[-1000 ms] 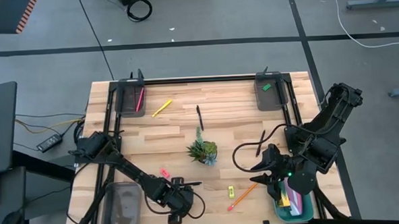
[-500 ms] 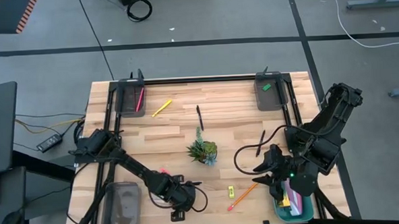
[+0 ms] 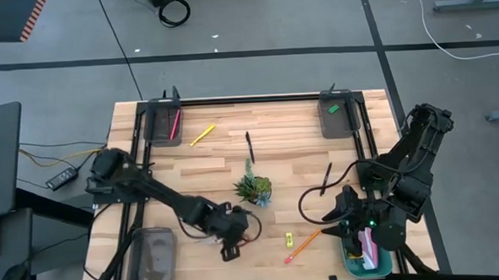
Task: Sort crayons/erasers/pens/pencils in bins
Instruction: Put the red scissors into the green bin
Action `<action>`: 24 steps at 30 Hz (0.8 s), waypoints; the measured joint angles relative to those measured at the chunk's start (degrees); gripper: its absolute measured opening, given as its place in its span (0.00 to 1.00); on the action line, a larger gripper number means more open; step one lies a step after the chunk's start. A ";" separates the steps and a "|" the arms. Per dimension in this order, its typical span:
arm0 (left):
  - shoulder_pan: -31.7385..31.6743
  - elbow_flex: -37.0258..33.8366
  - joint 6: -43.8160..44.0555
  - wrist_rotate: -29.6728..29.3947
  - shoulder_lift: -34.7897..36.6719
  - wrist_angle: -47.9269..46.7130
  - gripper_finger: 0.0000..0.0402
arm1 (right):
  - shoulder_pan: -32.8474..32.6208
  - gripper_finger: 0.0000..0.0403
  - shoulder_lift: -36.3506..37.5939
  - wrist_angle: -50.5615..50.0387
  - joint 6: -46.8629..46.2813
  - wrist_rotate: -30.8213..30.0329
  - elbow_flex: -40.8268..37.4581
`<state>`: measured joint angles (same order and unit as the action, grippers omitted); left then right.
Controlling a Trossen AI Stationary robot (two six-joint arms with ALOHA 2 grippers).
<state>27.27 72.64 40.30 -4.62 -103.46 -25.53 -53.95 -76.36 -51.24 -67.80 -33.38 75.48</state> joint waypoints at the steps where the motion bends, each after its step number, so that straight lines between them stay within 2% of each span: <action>1: -0.65 0.01 0.41 -0.81 1.61 0.38 0.19 | 0.00 0.44 0.00 0.02 -0.05 0.02 0.00; 5: -2.43 0.11 0.85 -2.47 7.11 3.28 0.19 | 0.02 0.44 0.00 0.03 0.24 -0.45 0.00; 8: -3.23 0.11 -0.29 -4.02 11.11 7.43 0.19 | 0.59 0.44 0.00 0.18 0.82 -3.77 0.00; 10: -4.19 0.14 -0.42 -6.43 13.65 10.59 0.19 | 1.17 0.44 0.00 0.34 0.89 -8.11 0.00; 15: -7.24 0.15 -2.06 -16.96 18.68 20.86 0.19 | 2.57 0.44 0.00 5.06 -0.26 -21.98 0.00; 18: -9.73 0.22 -5.36 -18.97 21.02 27.92 0.19 | 4.08 0.46 0.00 11.23 5.07 -26.06 0.00; 24: -15.41 0.22 -7.09 -18.17 22.42 39.88 0.19 | 10.78 0.53 0.00 25.85 19.85 -26.27 0.00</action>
<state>11.85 72.86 33.21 -22.79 -81.03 14.35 -43.18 -76.36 -25.39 -47.95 -59.65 75.48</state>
